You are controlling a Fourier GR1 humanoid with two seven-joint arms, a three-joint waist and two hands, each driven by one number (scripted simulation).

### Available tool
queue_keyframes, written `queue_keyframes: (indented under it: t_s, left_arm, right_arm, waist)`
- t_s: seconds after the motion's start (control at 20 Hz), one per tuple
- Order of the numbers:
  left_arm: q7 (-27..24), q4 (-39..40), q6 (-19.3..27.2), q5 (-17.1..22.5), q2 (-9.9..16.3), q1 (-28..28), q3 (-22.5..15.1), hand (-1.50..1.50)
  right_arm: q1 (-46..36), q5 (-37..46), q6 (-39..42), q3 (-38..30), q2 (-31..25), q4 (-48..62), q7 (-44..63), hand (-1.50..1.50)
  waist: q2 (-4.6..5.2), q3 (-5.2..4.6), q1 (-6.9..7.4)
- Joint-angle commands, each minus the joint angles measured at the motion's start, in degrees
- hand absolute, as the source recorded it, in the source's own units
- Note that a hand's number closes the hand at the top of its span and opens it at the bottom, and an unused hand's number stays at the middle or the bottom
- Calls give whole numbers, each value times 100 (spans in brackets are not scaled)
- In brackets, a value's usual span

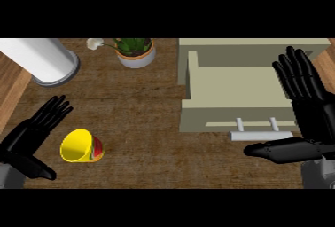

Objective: Pick up the cup, place it into the drawer and close the drawer

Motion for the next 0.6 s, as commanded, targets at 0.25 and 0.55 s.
queue_keyframes:
  t_s: [0.25, 0.55]
  left_arm:
    - [-2192, 2551, 335, -1565, 80, -805, -290, -150]
    - [-3165, 3159, 637, -1976, 109, -725, -631, -150]
  right_arm:
    - [-329, 255, -102, 59, 213, 624, -359, -150]
    - [-71, -178, 146, -252, -118, -36, 154, -150]
  waist:
    - [22, -5, -18]
    - [12, -9, -71]
